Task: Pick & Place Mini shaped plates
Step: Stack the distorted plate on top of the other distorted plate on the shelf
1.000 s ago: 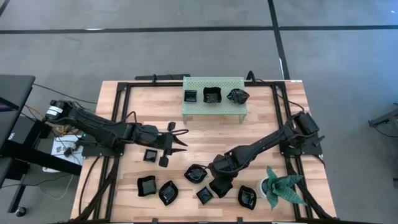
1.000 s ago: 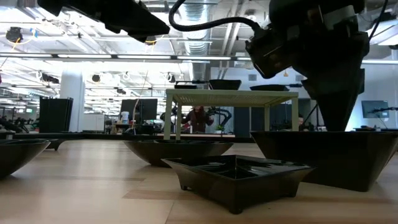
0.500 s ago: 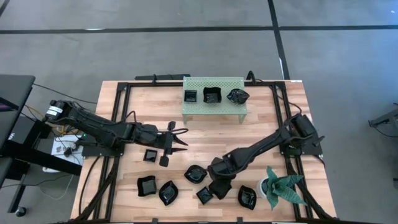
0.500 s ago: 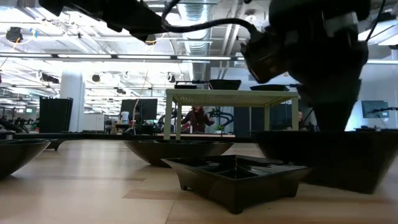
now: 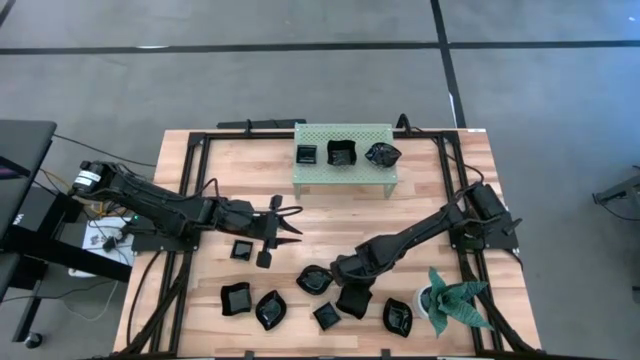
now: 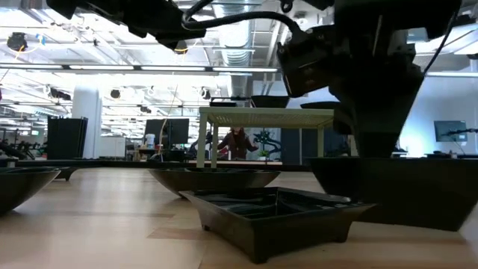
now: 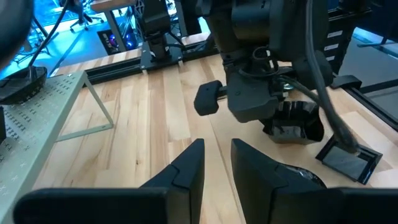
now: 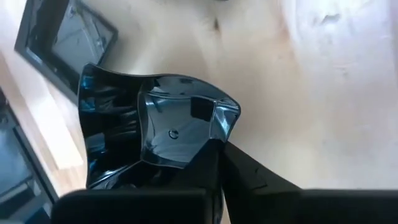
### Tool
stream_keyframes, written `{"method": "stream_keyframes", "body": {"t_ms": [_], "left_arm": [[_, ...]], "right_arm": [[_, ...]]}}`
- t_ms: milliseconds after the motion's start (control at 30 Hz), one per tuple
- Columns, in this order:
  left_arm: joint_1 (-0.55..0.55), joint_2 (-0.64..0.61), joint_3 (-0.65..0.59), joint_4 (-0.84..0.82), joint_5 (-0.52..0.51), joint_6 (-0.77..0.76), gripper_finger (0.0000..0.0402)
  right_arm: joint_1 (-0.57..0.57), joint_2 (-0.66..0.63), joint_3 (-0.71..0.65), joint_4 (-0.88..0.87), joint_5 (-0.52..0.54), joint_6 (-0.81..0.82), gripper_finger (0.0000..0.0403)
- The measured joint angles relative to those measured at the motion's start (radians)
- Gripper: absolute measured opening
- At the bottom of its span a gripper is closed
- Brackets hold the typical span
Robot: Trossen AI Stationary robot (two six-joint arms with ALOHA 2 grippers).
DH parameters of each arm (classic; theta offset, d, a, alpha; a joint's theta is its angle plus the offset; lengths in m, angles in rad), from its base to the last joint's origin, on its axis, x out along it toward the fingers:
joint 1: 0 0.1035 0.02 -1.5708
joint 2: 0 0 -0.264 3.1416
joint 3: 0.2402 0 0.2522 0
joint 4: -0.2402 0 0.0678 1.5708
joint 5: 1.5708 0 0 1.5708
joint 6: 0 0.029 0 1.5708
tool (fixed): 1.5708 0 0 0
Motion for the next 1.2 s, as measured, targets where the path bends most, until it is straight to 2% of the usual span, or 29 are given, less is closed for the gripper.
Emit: {"method": "stream_keyframes", "body": {"t_ms": [133,300,567,733,900,1067,1200], "left_arm": [[0.000,0.000,0.000,0.000,0.000,-0.001,0.0081],[-0.005,0.000,0.000,0.000,-0.002,-0.001,0.0081],[-0.005,0.000,0.000,-0.001,-0.002,-0.001,0.0081],[-0.005,0.000,0.000,-0.001,-0.002,-0.001,0.0081],[-0.005,0.000,0.000,-0.001,-0.002,-0.001,0.0081],[-0.005,0.000,0.000,0.000,-0.002,-0.001,0.0081],[-0.005,0.000,0.000,0.007,-0.002,-0.001,0.0081]], "right_arm": [[-0.016,-0.007,0.002,-0.038,-0.041,-0.050,0.0007],[-0.056,-0.049,0.057,-0.187,-0.022,-0.153,0.0006],[-0.169,-0.159,0.179,-0.434,0.164,-0.396,0.0002],[-0.288,-0.253,0.225,-0.442,0.253,-0.607,0.0005],[-0.434,-0.313,0.268,-0.432,0.283,-0.821,0.0002],[-0.572,-0.319,0.315,-0.399,0.283,-1.017,0.0002],[-0.649,-0.283,0.395,-0.382,0.280,-1.096,0.0002]]}}
